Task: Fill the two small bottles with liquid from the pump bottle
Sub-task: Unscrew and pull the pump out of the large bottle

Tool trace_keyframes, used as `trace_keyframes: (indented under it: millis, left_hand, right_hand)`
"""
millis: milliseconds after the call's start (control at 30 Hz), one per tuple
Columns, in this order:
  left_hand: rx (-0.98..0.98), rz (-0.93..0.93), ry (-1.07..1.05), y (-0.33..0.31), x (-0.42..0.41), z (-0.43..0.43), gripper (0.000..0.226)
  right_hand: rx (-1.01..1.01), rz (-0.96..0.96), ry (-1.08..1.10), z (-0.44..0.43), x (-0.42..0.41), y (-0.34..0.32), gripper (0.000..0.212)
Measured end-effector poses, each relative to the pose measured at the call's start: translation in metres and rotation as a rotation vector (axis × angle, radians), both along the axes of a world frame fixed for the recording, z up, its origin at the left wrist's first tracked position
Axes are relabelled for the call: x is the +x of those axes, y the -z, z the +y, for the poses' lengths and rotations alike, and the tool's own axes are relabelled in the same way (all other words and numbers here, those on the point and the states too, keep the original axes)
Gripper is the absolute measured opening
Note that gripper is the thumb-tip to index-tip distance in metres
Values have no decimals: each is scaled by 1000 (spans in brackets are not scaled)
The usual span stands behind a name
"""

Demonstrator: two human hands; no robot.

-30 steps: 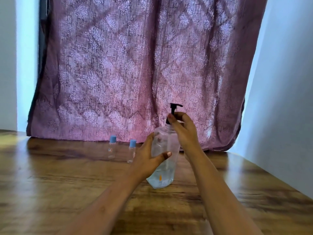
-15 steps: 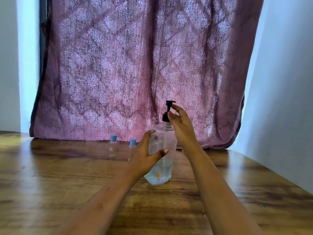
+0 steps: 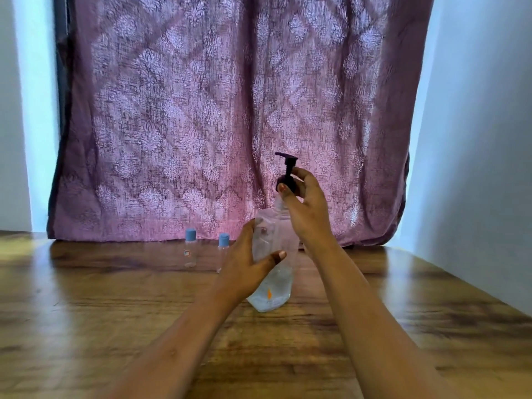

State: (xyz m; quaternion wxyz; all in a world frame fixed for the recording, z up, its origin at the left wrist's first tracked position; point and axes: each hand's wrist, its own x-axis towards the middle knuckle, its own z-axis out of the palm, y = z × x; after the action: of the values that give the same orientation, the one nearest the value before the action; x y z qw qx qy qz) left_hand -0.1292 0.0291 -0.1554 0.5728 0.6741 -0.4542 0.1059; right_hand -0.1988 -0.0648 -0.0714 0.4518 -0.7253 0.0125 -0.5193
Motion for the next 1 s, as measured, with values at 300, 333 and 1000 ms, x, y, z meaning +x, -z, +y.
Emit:
trace_keyframes:
  millis: [300, 333, 1000]
  left_hand:
    - [10, -63, -31, 0, 0, -1, 78]
    - [19, -66, -38, -1, 0, -1, 78]
    - [-67, 91, -81, -7, -4, 15, 92]
  right_hand:
    - [77, -135, -75, -5, 0, -4, 31]
    - [91, -150, -83, -6, 0, -5, 29]
    - [39, -294, -145, 35, -29, -116, 24]
